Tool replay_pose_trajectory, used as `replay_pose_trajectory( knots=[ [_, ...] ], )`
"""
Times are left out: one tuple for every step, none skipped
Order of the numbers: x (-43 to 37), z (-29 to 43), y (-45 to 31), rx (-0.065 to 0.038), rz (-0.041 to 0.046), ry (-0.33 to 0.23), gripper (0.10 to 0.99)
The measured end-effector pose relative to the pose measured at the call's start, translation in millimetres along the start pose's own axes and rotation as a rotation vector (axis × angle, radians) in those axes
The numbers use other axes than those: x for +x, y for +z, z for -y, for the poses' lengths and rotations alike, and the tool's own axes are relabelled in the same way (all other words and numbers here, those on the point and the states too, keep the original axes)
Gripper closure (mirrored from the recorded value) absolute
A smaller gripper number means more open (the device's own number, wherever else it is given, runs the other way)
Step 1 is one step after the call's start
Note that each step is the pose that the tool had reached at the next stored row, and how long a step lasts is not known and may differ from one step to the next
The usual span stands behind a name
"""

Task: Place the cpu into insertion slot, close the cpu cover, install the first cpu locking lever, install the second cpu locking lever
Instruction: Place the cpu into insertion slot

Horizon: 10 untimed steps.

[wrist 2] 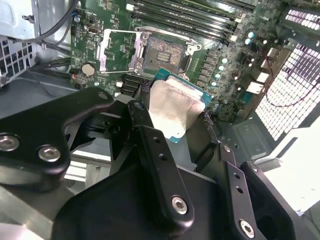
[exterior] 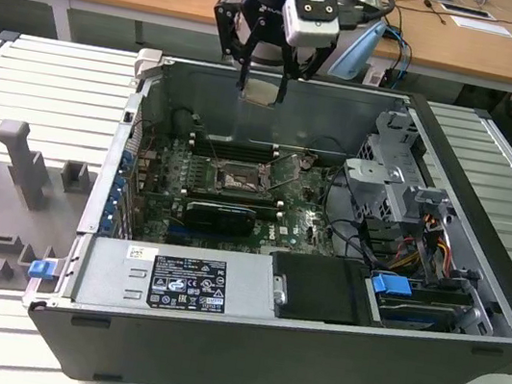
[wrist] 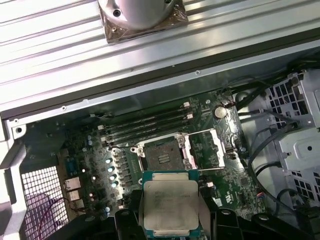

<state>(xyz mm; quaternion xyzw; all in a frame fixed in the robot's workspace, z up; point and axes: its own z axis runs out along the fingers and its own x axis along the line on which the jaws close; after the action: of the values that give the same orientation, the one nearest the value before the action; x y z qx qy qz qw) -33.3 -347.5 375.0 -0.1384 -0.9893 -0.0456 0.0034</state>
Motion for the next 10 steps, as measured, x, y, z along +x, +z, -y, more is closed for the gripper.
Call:
replay_pose_trajectory(
  knots=[
    [0.0,0.0,0.0,0.0,0.001,0.012,0.557],
    [0.0,0.0,0.1,0.0,0.0018,0.02,0.557],
    [0.0,0.0,0.1,0.0,0.0026,0.03,0.557],
    [0.0,0.0,0.2,-0.001,0.0034,0.038,0.557],
    [0.0,0.0,0.2,-0.001,0.0041,0.046,0.557],
    [0.0,0.0,0.3,-0.001,0.0048,0.054,0.557],
    [0.0,0.0,0.3,-0.001,0.0058,0.065,0.557],
    [0.0,0.0,0.3,-0.001,0.0068,0.076,0.557],
    [0.0,0.0,0.4,-0.002,0.0077,0.086,0.557],
    [0.0,0.0,0.4,-0.002,0.0083,0.093,0.557]
  ],
)
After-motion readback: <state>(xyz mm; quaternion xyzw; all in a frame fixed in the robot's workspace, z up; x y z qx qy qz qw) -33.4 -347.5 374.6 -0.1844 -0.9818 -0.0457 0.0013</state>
